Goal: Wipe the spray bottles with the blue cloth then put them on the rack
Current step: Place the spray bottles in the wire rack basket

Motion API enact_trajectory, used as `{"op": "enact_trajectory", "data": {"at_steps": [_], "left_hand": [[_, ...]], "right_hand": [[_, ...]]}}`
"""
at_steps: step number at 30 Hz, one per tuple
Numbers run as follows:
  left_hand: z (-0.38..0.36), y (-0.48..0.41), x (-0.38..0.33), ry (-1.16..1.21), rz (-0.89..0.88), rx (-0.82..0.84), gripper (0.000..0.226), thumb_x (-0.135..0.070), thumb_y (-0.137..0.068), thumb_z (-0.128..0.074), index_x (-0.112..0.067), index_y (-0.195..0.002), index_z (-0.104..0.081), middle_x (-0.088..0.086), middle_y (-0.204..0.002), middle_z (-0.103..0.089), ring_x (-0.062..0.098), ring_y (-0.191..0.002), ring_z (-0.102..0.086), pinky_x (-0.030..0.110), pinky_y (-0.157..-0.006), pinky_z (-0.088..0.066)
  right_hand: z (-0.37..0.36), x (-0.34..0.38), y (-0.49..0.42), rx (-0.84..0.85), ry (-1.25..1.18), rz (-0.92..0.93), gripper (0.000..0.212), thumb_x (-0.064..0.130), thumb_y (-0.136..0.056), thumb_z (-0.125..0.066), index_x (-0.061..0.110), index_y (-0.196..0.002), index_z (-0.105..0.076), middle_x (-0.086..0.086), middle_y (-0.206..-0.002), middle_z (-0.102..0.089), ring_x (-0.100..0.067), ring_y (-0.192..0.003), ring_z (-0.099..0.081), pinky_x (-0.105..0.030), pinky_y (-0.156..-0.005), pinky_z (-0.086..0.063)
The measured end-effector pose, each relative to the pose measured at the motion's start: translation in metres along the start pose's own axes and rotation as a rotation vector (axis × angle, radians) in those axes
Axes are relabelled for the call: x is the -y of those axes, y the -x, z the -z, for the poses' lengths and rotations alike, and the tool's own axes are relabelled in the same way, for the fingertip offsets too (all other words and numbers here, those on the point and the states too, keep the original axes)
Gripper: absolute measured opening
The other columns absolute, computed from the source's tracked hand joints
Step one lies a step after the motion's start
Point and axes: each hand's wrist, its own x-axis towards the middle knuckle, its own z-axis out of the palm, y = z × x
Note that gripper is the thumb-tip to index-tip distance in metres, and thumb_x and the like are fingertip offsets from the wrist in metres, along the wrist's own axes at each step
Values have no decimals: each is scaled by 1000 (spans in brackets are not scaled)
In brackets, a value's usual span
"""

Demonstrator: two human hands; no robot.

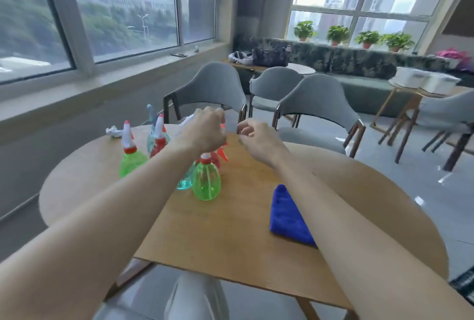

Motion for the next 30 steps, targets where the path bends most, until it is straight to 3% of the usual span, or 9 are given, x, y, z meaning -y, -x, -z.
{"op": "enact_trajectory", "data": {"at_steps": [4, 8, 11, 13, 17, 21, 25, 28, 30], "left_hand": [[-11, -7, 39, -50, 125, 14, 46, -18, -98, -54, -13, -143, -57, 19, -142, -53, 40, -135, -46, 50, -112, -36], [-27, -15, 77, -129, 210, 83, 52, -17, -93, -52, -18, -145, -58, 20, -133, -64, 39, -130, -56, 53, -125, -22], [-35, -17, 91, -81, 198, 77, 36, -13, -92, -54, -18, -125, -67, 11, -113, -75, 31, -120, -66, 48, -126, -10], [-38, -18, 93, -81, 170, 34, 33, -14, -95, -56, -19, -125, -68, 9, -113, -76, 30, -118, -67, 48, -125, -14], [-43, -17, 95, -64, 131, -39, 33, -4, -92, -52, -19, -117, -67, 8, -109, -75, 35, -107, -68, 50, -114, -33], [-38, -15, 86, -57, 83, -21, 30, -7, -88, -56, -18, -115, -63, 9, -105, -72, 38, -97, -66, 47, -90, -50], [-28, -12, 65, -39, 33, -59, 21, -12, -93, -55, -13, -114, -57, 12, -99, -65, 37, -84, -58, 40, -67, -39], [-20, -11, 43, -7, -9, -113, 14, -18, -101, -48, -13, -113, -54, 8, -100, -58, 34, -86, -52, 40, -68, -36], [-15, -12, 26, -10, -49, -148, 15, -22, -100, -46, -18, -113, -54, 11, -102, -63, 37, -90, -57, 43, -71, -46]], "right_hand": [[-33, 9, -23, 88, 26, 60, 37, 17, -99, -64, 21, -136, -66, -3, -124, -67, -21, -115, -63, -35, -101, -51], [-59, 13, -38, 204, 54, 156, 47, 24, -91, -77, 27, -137, -67, 6, -126, -66, -11, -116, -61, -13, -92, -44], [-85, 11, -44, 265, 187, 195, 47, 26, -94, -68, 29, -140, -64, -7, -139, -62, -30, -123, -57, -40, -108, -47], [-94, 9, -46, 260, 253, 198, 44, 26, -98, -63, 30, -141, -62, -10, -138, -59, -35, -122, -53, -46, -108, -44], [-87, 2, -51, 164, 196, 174, 36, 25, -95, -71, 32, -131, -70, -6, -132, -67, -29, -120, -60, -38, -99, -49], [-71, -7, -48, 96, 157, 98, 35, 34, -92, -76, 30, -127, -74, -2, -131, -71, -25, -124, -61, -35, -96, -47], [-51, -10, -42, -24, 80, 37, 34, 33, -89, -80, 29, -123, -76, 0, -122, -74, -23, -119, -63, -35, -95, -49], [-29, -12, -37, -93, 28, -6, 41, 28, -81, -84, 27, -119, -71, -2, -111, -69, -27, -113, -64, -38, -92, -52], [-15, -15, -30, -160, -21, -26, 44, 29, -76, -89, 24, -115, -68, 1, -103, -66, -26, -105, -64, -40, -89, -54]]}}
